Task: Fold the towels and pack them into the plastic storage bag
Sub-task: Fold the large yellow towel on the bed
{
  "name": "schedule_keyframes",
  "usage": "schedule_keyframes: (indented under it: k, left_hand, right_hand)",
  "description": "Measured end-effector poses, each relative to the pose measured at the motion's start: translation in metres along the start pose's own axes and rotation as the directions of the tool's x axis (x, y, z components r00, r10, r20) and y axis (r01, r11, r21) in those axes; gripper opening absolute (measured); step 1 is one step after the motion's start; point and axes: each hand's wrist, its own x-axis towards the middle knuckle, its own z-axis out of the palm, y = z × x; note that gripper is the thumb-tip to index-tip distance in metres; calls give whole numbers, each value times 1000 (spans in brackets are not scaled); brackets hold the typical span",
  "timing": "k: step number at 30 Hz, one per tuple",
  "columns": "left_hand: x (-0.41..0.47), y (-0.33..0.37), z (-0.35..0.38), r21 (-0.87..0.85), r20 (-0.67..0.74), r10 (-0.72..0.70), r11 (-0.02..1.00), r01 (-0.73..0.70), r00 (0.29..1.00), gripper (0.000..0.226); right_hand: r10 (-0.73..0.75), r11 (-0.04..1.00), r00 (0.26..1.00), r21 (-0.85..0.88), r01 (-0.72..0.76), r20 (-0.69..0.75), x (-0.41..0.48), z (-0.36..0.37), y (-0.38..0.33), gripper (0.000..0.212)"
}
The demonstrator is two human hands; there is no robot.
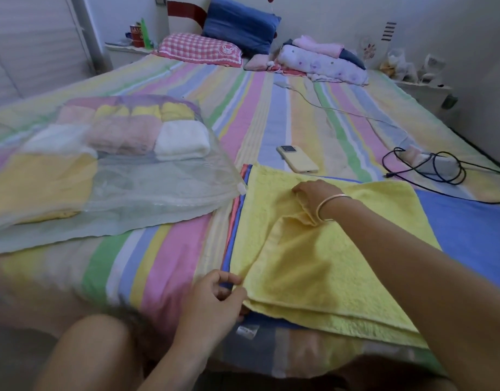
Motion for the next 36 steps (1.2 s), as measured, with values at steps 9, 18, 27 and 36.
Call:
schedule_keyframes:
  k: [9, 18, 27, 36]
  left_hand:
    - [2, 10, -1, 329, 18, 137, 935, -135, 990, 26]
    - [6, -7, -27, 269, -17, 79, 961, -72, 997, 26]
    - [19, -23, -34, 319, -7, 141, 938, -132, 990, 25]
    - [20, -25, -34, 324, -2, 154, 935, -146, 988, 28]
  right_hand:
    - [-12, 1000, 985, -12, 10, -173, 12, -7, 9, 24]
    - [114, 910, 947, 414, 22, -301, 66, -38, -36, 22]
    - [-29, 932, 984, 352, 90, -175, 97, -11, -62, 19]
    - [-145, 951, 946, 223, 214, -289, 104, -2, -60, 11]
